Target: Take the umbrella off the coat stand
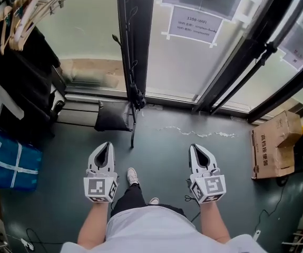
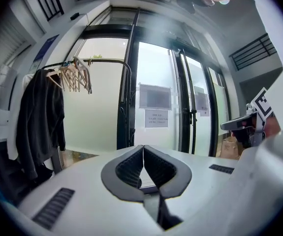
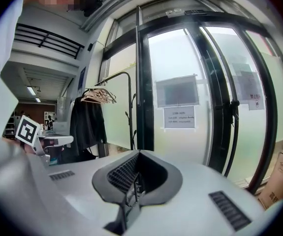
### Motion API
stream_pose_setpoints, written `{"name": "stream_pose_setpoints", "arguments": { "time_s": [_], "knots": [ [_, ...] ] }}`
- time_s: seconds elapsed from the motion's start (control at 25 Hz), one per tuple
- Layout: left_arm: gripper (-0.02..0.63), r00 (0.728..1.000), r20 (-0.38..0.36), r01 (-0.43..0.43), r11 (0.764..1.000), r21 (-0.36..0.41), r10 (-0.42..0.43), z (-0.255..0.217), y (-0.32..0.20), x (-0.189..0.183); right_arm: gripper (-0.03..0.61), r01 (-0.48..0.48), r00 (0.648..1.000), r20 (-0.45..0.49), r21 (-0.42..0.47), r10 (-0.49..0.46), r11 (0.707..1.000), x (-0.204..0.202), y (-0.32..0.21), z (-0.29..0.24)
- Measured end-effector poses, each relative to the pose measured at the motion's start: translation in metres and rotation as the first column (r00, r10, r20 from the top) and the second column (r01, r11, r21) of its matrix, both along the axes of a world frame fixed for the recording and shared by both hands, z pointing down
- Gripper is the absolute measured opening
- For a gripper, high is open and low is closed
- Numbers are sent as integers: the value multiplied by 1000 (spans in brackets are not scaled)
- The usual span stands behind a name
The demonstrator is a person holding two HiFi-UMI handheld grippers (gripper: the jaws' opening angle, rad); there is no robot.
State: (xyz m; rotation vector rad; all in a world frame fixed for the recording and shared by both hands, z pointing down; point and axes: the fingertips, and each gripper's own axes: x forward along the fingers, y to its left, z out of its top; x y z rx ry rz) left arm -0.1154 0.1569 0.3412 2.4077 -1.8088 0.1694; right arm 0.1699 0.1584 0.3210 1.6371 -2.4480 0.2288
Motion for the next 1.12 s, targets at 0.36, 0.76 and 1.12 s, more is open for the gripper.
{"name": "stream_pose_setpoints", "arguments": {
  "time_s": [0.36, 0.76, 1.12],
  "knots": [
    [24, 993, -50, -110, 993, -31, 108, 15, -115, -17, 17, -31, 999, -39, -14, 30, 999, -48, -100, -18],
    [25, 982, -86, -180, 977, -114, 171, 55, -183, -4, 17, -100, 993, -73, -84, 94, 991, -44, -137, 5],
    [25, 993, -60, -109, 986, -129, 102, 54, -210, 15, 17, -22, 999, -37, -81, 19, 996, -27, -184, 14]
  ]
}}
